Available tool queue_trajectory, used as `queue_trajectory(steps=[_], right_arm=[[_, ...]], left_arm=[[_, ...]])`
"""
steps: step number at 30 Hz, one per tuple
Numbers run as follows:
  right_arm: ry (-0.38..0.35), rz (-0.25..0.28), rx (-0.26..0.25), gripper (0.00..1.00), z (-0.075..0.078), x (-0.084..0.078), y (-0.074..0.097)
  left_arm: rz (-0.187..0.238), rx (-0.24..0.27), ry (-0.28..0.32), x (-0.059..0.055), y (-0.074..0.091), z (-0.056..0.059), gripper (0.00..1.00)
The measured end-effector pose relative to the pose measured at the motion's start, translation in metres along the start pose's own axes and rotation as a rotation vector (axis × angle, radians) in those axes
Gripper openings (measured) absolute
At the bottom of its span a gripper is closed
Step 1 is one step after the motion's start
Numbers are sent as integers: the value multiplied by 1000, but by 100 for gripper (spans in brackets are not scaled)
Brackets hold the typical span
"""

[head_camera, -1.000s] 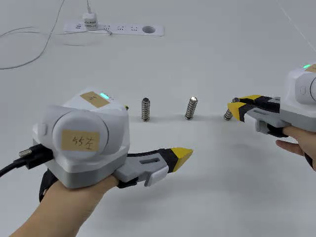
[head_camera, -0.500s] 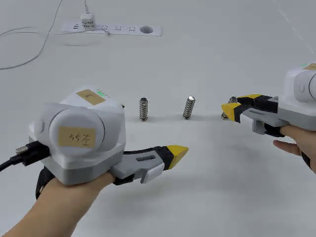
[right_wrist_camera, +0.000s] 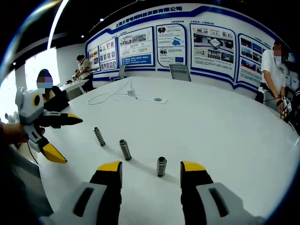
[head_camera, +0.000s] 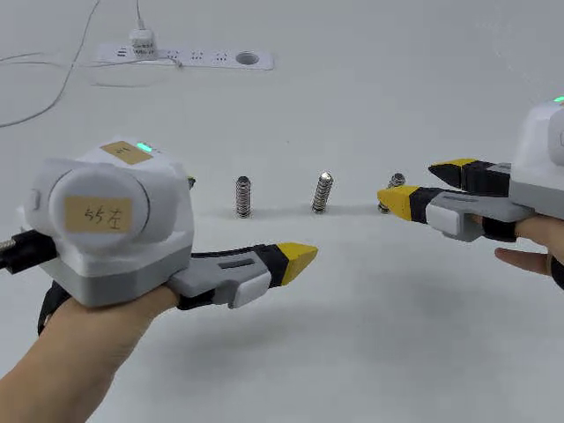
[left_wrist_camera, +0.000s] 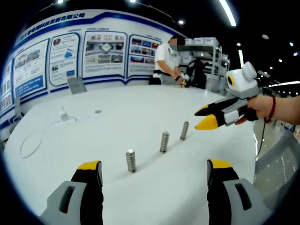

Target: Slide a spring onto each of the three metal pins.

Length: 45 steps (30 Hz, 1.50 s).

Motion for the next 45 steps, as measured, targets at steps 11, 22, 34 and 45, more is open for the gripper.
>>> queue_trajectory(steps=[11,22,34,45], right_arm=[[1,-15,29,69,-10,-9,20],[27,-22,71,82,-21,-17,36],[32,-36,102,91,-32,-27,47],[37,-18,102,91,-32,-28,54]], left_arm=[[0,-7,13,1,17,-4,100],[-10,9,5,0,35,-2,100],[-52,31,-26,-5,50,5,100],[-61,48,-9,-8,54,7,100]])
Point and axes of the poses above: the centre of the closed fingertips' face, and the gripper's own axes: y roughly backward along the fingers, z roughly to its right, x roughly out of its top, the point moved 8 cm from there along y, roughly backward along the fingers
